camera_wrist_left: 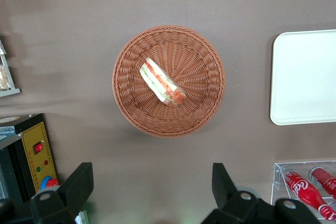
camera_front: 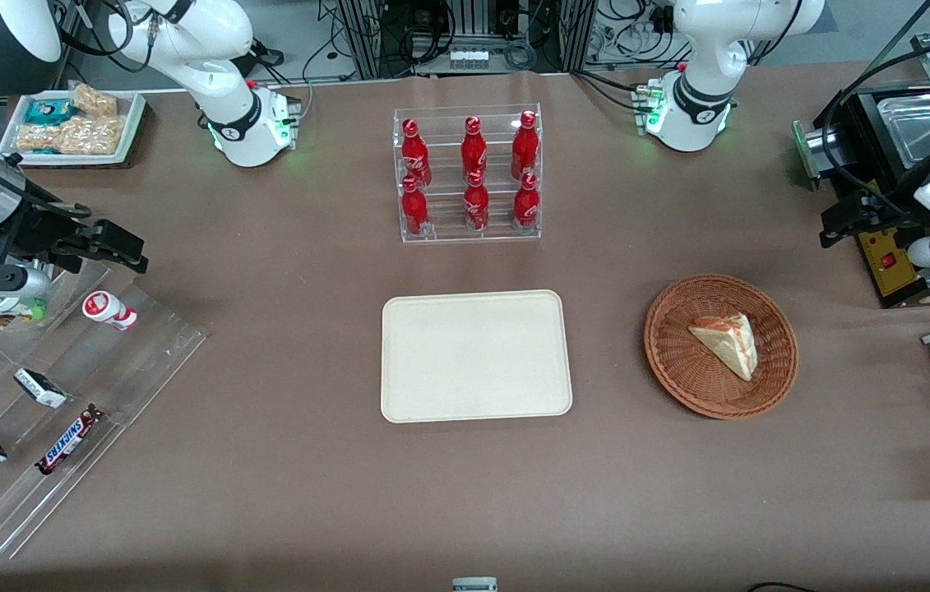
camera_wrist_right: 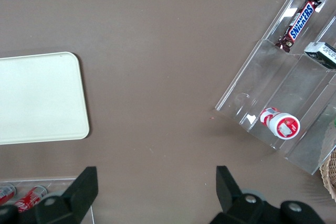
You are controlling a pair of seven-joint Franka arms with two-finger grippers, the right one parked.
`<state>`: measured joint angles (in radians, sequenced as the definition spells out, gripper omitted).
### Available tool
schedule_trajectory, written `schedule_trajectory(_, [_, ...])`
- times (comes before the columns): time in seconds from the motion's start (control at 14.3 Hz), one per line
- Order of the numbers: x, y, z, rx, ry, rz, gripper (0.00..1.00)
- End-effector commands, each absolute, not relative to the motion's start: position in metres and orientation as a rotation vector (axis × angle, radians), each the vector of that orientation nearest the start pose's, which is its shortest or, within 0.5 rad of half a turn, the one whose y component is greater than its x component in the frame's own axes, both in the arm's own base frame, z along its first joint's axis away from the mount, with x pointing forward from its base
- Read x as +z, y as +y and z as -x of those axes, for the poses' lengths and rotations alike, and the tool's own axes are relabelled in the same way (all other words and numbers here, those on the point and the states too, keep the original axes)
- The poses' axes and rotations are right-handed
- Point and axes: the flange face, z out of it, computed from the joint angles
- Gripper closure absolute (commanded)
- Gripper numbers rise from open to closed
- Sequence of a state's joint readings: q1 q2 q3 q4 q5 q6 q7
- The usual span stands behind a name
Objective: Place sandwich from basket to tray
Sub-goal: 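Move the left gripper over the sandwich in the wicker basket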
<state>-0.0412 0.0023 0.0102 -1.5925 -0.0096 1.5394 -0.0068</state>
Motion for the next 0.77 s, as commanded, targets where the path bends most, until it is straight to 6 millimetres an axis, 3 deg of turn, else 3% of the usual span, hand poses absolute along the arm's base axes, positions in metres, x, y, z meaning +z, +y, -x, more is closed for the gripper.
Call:
schedule_trajectory(0.0, [0.608,-0.022,-0.553,0.102,0.070,3.161,0.00])
schedule_trajectory(0.49, [0.605,-0.020,-0.549,0.157,0.061,3.151,0.00])
schedule_trajectory(0.7, [0.577,-0.019,-0.555,0.191,0.045,3.144,0.00])
